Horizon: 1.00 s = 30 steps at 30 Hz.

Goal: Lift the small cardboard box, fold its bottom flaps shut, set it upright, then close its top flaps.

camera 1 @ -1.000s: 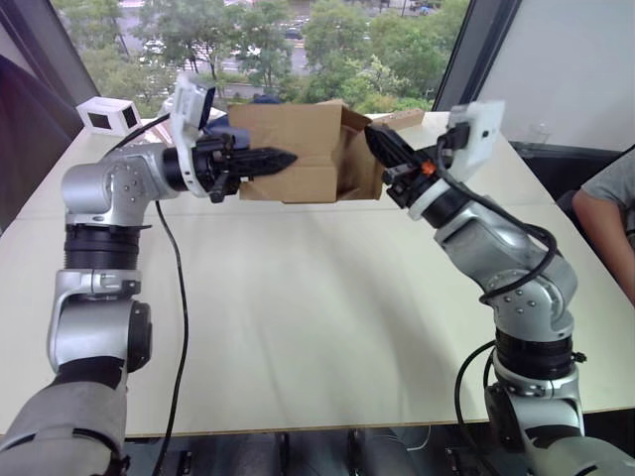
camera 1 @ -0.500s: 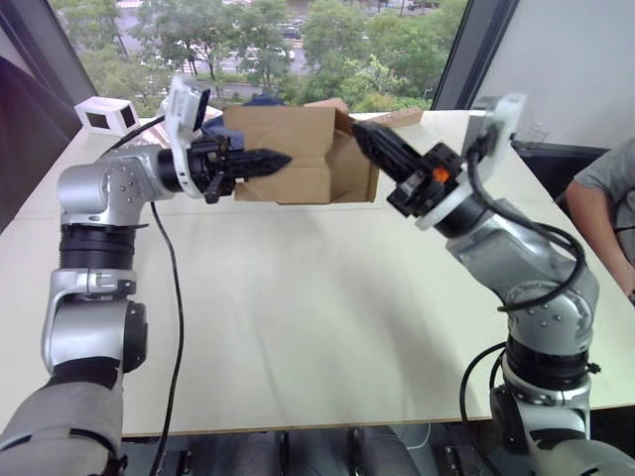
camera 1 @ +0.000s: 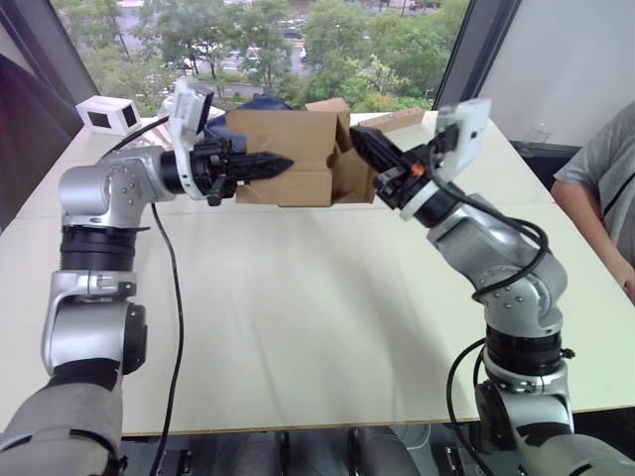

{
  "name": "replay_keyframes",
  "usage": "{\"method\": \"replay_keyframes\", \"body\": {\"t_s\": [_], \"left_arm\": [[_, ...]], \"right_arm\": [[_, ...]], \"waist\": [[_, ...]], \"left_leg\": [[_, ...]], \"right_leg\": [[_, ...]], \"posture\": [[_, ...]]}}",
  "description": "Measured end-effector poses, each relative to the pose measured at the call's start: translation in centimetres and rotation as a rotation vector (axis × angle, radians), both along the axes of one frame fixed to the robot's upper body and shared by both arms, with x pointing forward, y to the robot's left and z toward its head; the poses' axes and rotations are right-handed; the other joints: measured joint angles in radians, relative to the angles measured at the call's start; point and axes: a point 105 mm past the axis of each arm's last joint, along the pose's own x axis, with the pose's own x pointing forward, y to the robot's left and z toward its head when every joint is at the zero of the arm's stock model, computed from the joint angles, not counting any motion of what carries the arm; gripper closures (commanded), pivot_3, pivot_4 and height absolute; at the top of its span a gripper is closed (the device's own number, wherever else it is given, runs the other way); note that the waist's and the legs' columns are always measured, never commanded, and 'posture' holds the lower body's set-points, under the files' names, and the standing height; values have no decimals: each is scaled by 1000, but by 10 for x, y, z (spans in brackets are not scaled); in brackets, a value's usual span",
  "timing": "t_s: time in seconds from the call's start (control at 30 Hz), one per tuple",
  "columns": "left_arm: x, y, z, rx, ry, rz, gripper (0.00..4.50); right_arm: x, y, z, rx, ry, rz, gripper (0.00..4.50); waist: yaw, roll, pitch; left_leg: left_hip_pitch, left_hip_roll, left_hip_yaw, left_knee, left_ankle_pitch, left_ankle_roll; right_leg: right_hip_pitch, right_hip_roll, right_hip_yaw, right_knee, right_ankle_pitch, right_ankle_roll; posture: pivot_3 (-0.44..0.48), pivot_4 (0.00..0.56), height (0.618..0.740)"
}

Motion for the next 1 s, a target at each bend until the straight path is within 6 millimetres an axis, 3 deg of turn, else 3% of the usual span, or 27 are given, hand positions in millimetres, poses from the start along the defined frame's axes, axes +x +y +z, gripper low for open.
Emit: {"method": "replay_keyframes", "body": {"t_s": [0.4,0.67,1.0], "left_arm": [[-2,1,1,6,2,-3,4500],[-23,-8,6,6,-6,-108,4500],[-21,-9,7,-5,-4,-95,4500]], "right_arm": [[-4,11,-2,24,9,58,4477],[-10,23,-4,65,19,149,4477],[-17,19,-3,118,20,226,4477]], "waist": [[0,0,0],[0,0,0],[0,0,0]], "left_leg": [[0,0,0,0,0,0],[0,0,0,0,0,0],[0,0,0,0,0,0]], "right_leg": [[0,0,0,0,0,0],[0,0,0,0,0,0],[0,0,0,0,0,0]], "posture": [[0,150,740],[0,150,740],[0,150,740]]}}
